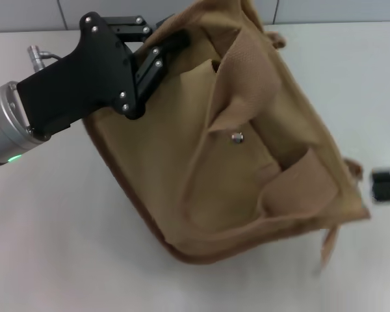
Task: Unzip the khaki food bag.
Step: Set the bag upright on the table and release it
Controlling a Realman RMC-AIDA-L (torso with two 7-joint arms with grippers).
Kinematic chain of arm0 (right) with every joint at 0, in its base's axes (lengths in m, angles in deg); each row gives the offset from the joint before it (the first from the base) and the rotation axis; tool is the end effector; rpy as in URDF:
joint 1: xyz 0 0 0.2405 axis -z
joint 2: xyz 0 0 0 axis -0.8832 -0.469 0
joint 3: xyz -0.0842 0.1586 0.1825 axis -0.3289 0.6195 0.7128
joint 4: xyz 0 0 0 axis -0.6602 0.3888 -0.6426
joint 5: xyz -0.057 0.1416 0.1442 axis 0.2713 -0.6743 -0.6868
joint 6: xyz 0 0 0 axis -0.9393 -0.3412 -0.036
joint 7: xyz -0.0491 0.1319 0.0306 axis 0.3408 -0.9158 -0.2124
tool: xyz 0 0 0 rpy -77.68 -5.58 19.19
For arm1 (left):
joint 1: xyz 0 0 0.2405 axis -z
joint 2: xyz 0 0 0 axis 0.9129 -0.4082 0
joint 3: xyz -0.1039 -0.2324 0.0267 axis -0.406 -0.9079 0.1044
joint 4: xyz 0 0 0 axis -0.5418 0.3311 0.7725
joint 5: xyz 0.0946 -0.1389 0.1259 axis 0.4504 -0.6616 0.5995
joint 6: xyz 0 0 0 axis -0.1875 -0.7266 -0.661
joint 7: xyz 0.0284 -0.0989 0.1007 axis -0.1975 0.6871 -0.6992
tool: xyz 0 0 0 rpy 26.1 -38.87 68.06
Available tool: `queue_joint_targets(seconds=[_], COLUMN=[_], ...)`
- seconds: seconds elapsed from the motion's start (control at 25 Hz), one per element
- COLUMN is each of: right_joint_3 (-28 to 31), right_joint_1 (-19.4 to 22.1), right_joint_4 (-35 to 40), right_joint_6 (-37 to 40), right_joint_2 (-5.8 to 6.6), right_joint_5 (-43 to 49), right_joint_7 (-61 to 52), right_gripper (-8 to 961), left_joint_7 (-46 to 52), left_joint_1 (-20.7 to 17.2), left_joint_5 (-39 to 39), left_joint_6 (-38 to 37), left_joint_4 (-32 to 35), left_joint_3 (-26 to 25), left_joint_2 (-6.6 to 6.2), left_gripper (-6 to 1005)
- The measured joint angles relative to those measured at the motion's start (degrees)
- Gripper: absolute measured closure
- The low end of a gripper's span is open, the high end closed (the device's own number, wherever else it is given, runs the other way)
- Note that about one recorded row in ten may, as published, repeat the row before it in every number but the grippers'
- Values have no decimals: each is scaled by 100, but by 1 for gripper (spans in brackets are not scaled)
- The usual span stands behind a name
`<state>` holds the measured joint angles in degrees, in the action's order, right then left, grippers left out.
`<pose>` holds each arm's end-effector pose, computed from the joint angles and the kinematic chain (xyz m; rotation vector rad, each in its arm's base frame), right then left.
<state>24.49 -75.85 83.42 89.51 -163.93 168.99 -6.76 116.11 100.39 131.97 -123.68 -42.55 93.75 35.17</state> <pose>0.2241 0.2375 0.1121 -2.9218 0.1860 0.4270 -0.1931 0.3113 0.0065 -2.2713 0.3410 -1.3995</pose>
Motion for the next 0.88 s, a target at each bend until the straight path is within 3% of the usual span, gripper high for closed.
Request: queue_joint_targets(seconds=[0.08, 0.16, 0.2, 0.4, 0.68, 0.88], right_joint_3=[623, 756, 1208, 1750, 1779, 1291], right_joint_1=[-7, -15, -16, 31, -45, -246], right_joint_4=[-281, -341, -553, -686, -912, -1515], right_joint_6=[-43, -41, -32, -250, -748, -993], right_joint_2=[17, 21, 48, 95, 61, 42], right_joint_5=[-138, -149, -139, 226, 1053, 1357], right_joint_7=[202, 274, 646, 1153, 1683, 1949], right_gripper=[786, 773, 767, 668, 530, 307], left_joint_7=[0, 0, 0, 0, 63, 68], left_joint_1=[-11, -30, -33, -43, -54, -71], left_joint_5=[0, 0, -1, -50, -72, -84], left_joint_6=[0, -1, -1, -14, -48, -48], left_joint_4=[0, 1, 1, 18, 48, 51], left_joint_3=[-4, -5, -8, -6, -4, -7], left_joint_2=[-1, -1, -3, -15, -21, -20], left_gripper=[941, 941, 941, 941, 941, 941])
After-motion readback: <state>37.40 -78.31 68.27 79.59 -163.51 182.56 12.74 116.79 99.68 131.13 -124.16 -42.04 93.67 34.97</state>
